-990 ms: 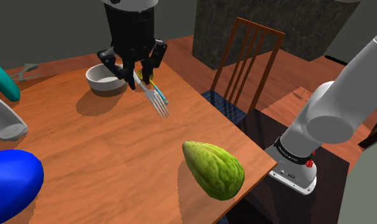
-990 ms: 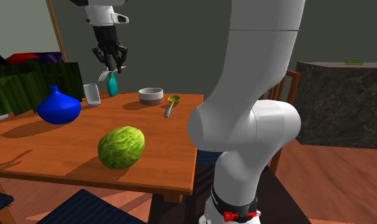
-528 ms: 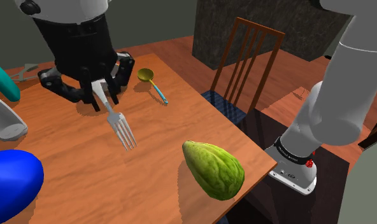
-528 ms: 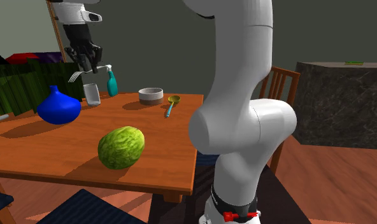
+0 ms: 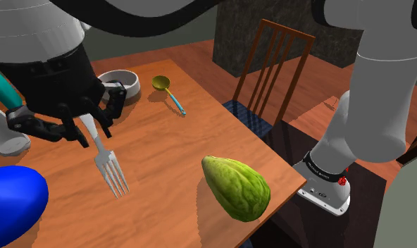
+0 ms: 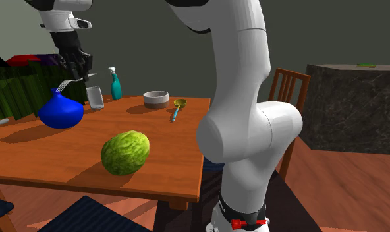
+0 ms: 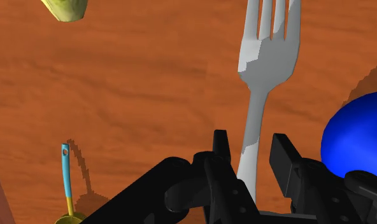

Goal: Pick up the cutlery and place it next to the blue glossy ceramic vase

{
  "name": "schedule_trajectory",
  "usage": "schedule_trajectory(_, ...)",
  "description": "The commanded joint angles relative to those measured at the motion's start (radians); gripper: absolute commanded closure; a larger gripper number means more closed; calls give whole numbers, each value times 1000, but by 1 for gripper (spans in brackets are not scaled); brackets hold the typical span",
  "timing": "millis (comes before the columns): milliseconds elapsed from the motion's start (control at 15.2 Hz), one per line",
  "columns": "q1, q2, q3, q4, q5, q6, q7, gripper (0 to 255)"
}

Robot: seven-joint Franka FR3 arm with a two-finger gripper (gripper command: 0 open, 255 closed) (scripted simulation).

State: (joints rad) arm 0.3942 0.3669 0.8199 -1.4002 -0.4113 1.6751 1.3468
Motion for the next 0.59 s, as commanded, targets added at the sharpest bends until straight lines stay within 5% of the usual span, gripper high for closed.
schedule_trajectory(0, -4, 0, -1, -26, -1, 26, 6, 255)
schedule_trajectory(528, -24, 0, -5, -136, -8, 131, 27, 255)
